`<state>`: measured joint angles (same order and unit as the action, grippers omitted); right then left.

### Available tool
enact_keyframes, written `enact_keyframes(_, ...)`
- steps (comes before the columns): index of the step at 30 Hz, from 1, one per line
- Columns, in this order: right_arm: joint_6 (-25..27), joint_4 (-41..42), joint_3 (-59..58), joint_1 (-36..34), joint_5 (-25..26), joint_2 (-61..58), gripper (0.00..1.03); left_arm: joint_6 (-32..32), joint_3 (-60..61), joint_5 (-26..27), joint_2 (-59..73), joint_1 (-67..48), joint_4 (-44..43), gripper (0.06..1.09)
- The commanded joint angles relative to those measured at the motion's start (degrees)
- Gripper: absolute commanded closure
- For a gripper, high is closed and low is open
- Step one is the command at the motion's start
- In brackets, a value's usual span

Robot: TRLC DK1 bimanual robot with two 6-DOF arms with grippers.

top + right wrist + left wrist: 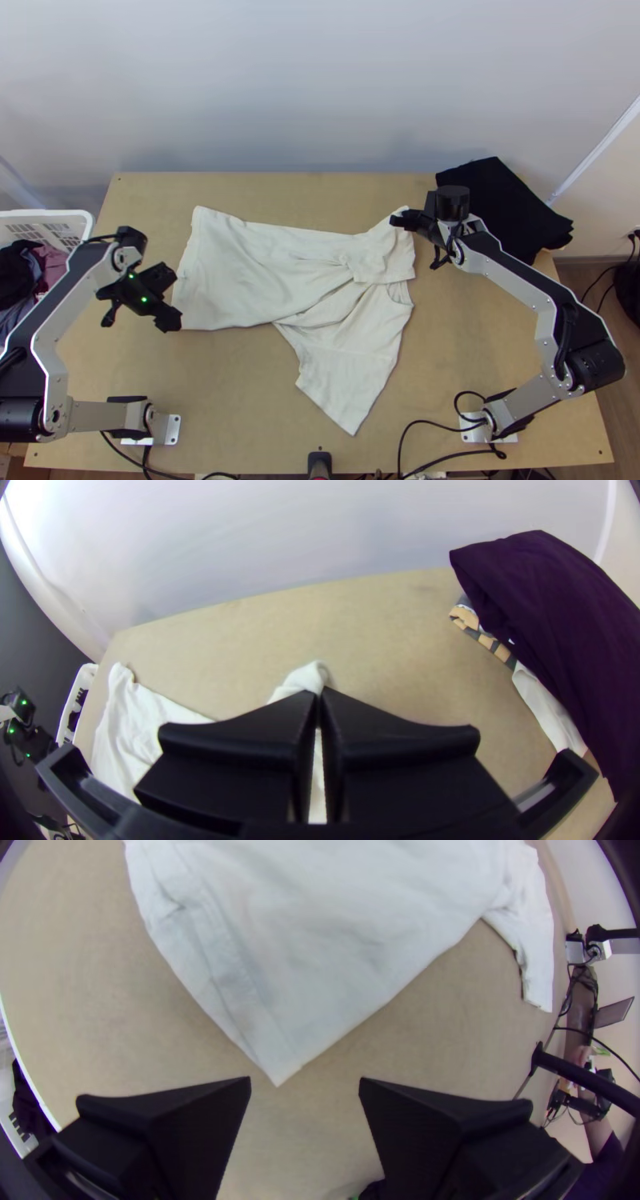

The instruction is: Fold the t-shirt

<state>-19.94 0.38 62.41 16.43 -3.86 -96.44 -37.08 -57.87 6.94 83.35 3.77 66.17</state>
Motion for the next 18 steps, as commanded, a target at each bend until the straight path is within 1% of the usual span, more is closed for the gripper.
enact_keyframes(1,-1.2,0.1,0.6,-0.3,0.6,-0.9,1.0,0.6,2.3,-0.7,1.7,-0.7,-0.6,0.28)
enact_keyframes(11,-1.2,0.1,0.3,-0.4,0.5,-1.0,1.0,1.0,4.6,-2.4,5.2,-0.9,-3.9,0.3)
enact_keyframes(12,-1.2,0.1,0.4,-0.4,0.5,-1.1,1.0,1.1,4.8,-2.3,5.2,-0.9,-4.7,0.39)
enact_keyframes(14,-1.2,0.1,0.6,-0.4,0.5,-1.3,1.0,1.7,5.4,-1.6,4.5,-0.8,-6.5,0.7)
enact_keyframes(16,-1.2,0.1,0.8,-0.3,0.5,-1.4,1.0,2.2,6.4,-0.4,3.0,-0.8,-10.3,1.0)
enact_keyframes(17,-1.2,0.1,0.8,-0.3,0.5,-1.4,1.0,2.2,6.4,-0.4,2.7,-0.8,-10.7,1.04)
enact_keyframes(18,-1.2,0.1,0.8,-0.3,0.5,-1.4,1.0,2.2,5.8,-0.2,2.7,-0.8,-10.7,1.05)
